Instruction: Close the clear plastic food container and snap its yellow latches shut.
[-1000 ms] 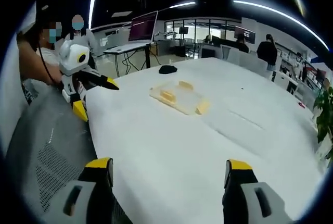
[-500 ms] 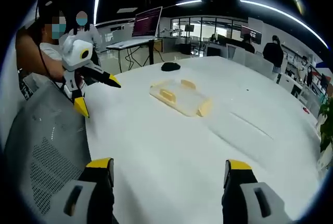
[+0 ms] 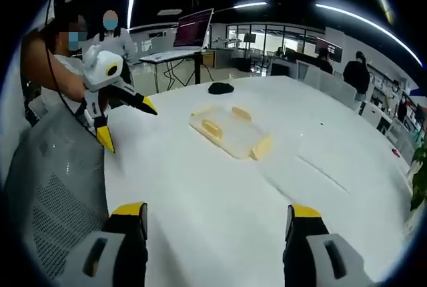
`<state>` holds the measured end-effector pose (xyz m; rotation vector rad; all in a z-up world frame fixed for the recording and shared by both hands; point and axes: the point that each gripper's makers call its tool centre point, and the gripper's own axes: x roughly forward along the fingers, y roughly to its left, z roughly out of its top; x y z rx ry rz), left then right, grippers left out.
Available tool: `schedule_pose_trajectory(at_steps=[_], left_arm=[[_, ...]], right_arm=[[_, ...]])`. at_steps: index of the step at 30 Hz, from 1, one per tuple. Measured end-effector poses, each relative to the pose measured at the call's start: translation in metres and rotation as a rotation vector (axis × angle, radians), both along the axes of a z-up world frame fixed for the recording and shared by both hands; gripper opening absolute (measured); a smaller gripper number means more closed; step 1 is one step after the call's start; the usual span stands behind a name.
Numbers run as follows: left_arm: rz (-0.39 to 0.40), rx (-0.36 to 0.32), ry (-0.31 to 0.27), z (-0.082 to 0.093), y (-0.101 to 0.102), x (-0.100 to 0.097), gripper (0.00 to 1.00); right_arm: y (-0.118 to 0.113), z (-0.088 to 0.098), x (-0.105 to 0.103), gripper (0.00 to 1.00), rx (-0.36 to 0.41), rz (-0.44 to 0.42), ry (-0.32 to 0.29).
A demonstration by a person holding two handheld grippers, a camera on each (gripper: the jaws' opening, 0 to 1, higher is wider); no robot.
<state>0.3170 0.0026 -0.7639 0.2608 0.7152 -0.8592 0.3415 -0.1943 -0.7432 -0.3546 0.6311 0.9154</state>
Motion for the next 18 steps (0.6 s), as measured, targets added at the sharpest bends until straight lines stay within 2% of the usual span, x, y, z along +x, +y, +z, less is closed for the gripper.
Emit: schedule_pose_trajectory(at_steps=[18], left_arm=[[-0.024, 0.02, -0.002, -0.002, 0.008, 0.025, 0.84]], right_arm=[[0.013, 0.003, 0.024, 0.82, -0.018, 0.089, -0.017]])
